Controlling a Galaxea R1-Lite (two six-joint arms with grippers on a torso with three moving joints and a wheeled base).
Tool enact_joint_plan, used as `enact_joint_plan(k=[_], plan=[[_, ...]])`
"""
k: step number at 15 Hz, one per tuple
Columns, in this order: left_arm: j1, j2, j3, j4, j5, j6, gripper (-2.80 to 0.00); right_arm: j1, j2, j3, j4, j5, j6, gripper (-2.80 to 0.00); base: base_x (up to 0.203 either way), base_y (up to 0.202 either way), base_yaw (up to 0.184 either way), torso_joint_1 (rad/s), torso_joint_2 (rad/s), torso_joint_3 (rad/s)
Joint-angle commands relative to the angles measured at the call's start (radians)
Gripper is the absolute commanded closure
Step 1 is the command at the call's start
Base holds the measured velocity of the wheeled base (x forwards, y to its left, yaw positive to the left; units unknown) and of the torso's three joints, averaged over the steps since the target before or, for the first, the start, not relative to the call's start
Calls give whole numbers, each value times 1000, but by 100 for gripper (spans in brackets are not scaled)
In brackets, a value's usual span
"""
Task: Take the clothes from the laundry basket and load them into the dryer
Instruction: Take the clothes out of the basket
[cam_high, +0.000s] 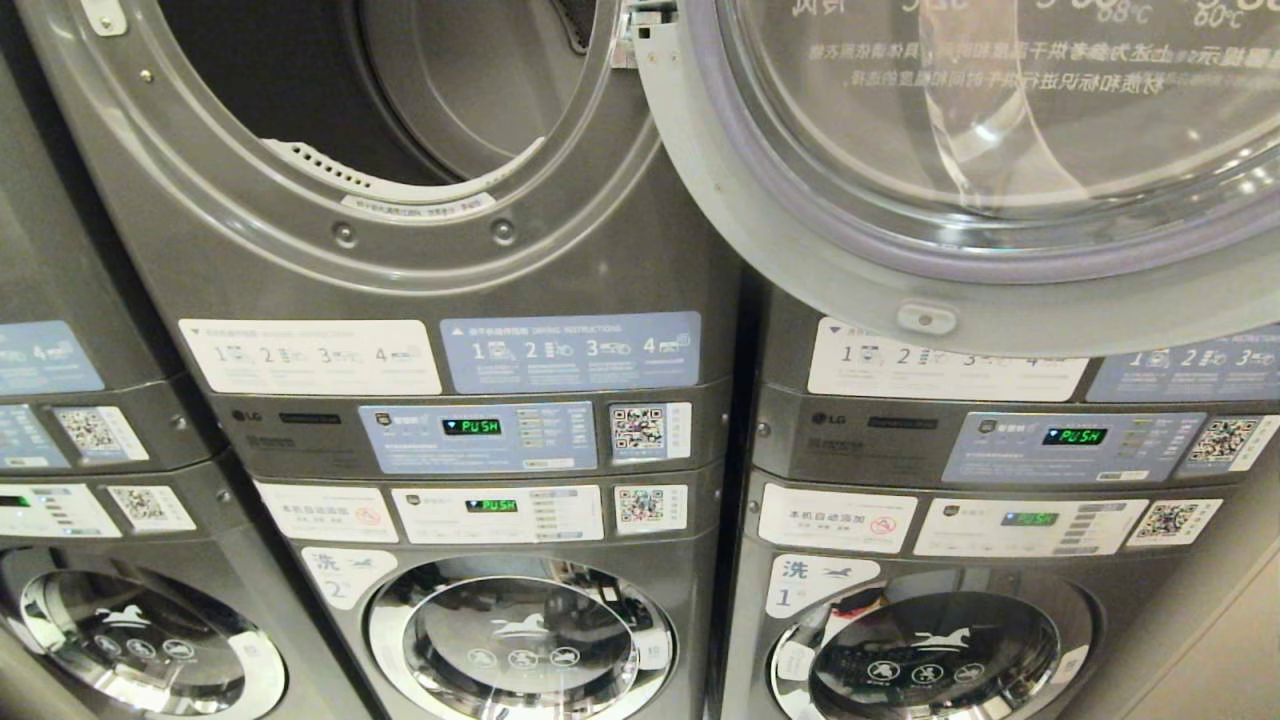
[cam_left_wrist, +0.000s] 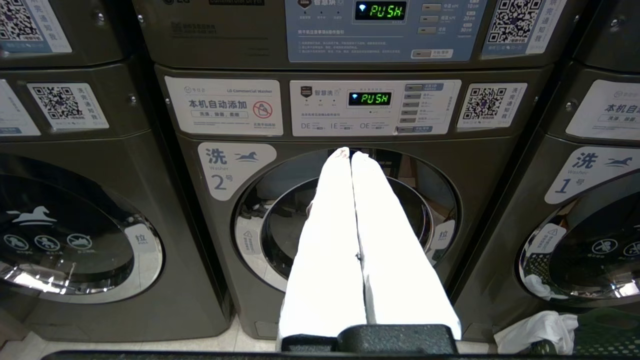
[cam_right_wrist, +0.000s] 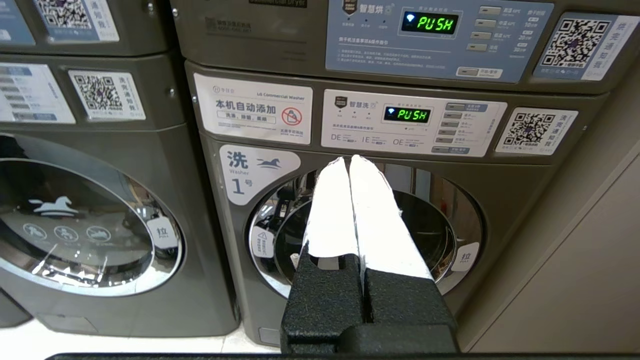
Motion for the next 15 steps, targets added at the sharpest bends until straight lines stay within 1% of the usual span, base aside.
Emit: enact_joint_plan(k=[1, 2, 6, 15], plan=[[0, 0, 0, -1, 0, 0, 0, 0, 0, 2, 0, 1, -10, 0, 0, 0, 0, -66, 139, 76], [0, 0, 0, -1, 0, 0, 0, 0, 1, 2, 1, 5, -30, 0, 0, 0, 0, -76, 160, 78], [0, 0, 0, -1, 0, 0, 0, 1, 1, 2, 1, 10, -35, 0, 0, 0, 0, -68, 133, 74], [0, 0, 0, -1, 0, 0, 0, 1, 1, 0, 1, 9, -27, 0, 0, 0, 0, -80, 177, 93]])
